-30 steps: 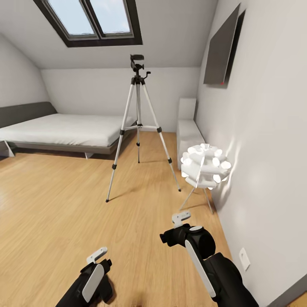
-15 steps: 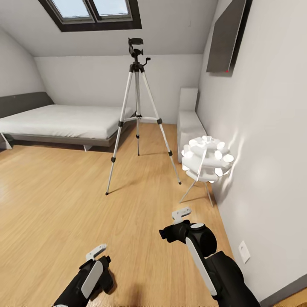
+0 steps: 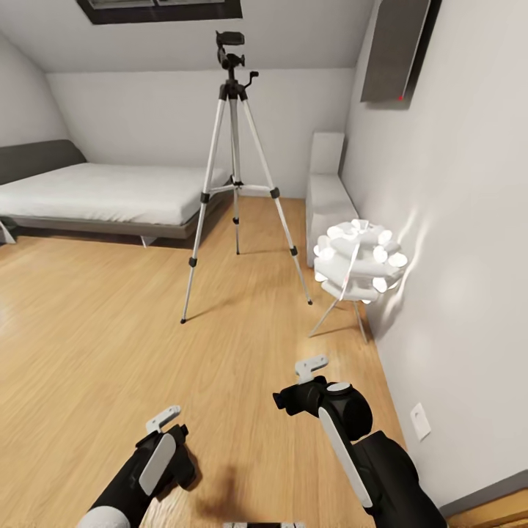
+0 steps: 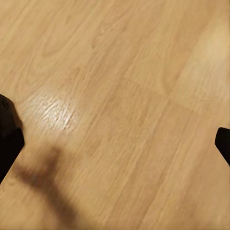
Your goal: Attach the digital camera to the camera tripod in the bedroom.
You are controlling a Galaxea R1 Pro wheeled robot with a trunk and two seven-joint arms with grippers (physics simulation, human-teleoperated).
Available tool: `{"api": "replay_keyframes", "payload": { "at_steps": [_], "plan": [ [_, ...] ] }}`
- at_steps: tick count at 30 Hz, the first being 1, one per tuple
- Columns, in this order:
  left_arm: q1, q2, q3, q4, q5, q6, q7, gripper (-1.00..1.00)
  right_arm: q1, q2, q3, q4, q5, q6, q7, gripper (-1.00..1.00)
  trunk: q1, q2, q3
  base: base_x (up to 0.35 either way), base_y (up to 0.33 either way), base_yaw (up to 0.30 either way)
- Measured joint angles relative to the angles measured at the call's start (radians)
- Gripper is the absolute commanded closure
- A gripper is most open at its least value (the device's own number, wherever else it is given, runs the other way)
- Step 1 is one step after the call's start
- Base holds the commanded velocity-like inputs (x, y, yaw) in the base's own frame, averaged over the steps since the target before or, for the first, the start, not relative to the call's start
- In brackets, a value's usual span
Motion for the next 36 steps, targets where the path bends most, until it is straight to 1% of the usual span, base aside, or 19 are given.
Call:
{"api": "replay_keyframes", "payload": {
  "at_steps": [2, 9, 10, 15, 18, 22, 24, 26, 28, 36],
  "plan": [
    [-0.005, 0.000, 0.000, -0.001, 0.000, 0.000, 0.001, -1.00, 0.000, 0.000, 0.000, 0.000, 0.000, 0.000, 0.000, -1.00, 0.001, 0.000, -0.008, 0.000, 0.000, 0.000],
    [-0.030, 0.000, 0.001, -0.003, 0.003, -0.001, 0.049, -1.00, 0.003, 0.000, 0.002, 0.000, 0.000, 0.000, 0.000, -1.00, 0.004, -0.002, -0.035, 0.000, 0.000, 0.000],
    [-0.043, -0.001, 0.000, -0.003, 0.005, -0.002, 0.061, -1.00, 0.004, -0.001, 0.015, -0.001, 0.000, 0.000, 0.000, -1.00, 0.004, -0.002, -0.039, 0.000, 0.000, 0.000],
    [-0.067, -0.007, 0.001, -0.005, 0.005, -0.003, 0.073, -1.00, 0.006, -0.004, 0.053, -0.003, 0.001, 0.000, 0.000, -1.00, 0.007, -0.004, -0.058, 0.000, 0.000, 0.000],
    [-0.080, -0.010, 0.001, -0.005, 0.005, -0.003, 0.076, -1.00, 0.007, -0.005, 0.062, -0.003, 0.002, 0.000, -0.001, -1.00, 0.008, -0.004, -0.070, 0.000, 0.000, 0.000],
    [-0.105, -0.013, -0.001, -0.005, 0.005, -0.003, 0.081, -1.00, 0.007, -0.006, 0.066, -0.005, 0.002, 0.000, -0.001, -1.00, 0.010, -0.005, -0.085, 0.000, 0.000, 0.000],
    [-0.124, -0.016, -0.003, -0.006, 0.007, -0.004, 0.101, -1.00, 0.007, -0.007, 0.068, -0.006, 0.002, 0.000, -0.001, -1.00, 0.011, -0.006, -0.093, 0.000, 0.000, 0.000],
    [-0.127, -0.017, -0.003, -0.007, 0.007, -0.004, 0.106, -1.00, 0.007, -0.007, 0.068, -0.006, 0.002, 0.000, -0.001, -1.00, 0.012, -0.006, -0.101, 0.000, 0.000, 0.000],
    [-0.135, -0.026, -0.004, -0.021, 0.007, -0.006, 0.123, -1.00, 0.008, -0.008, 0.067, -0.011, 0.001, 0.000, 0.000, -1.00, 0.013, -0.007, -0.108, 0.000, 0.000, 0.000],
    [-0.138, -0.036, -0.005, -0.035, 0.006, -0.008, 0.132, -1.00, 0.008, -0.009, 0.058, -0.016, -0.003, 0.000, 0.000, -1.00, 0.016, -0.008, -0.139, 0.000, 0.000, 0.000]
  ]
}}
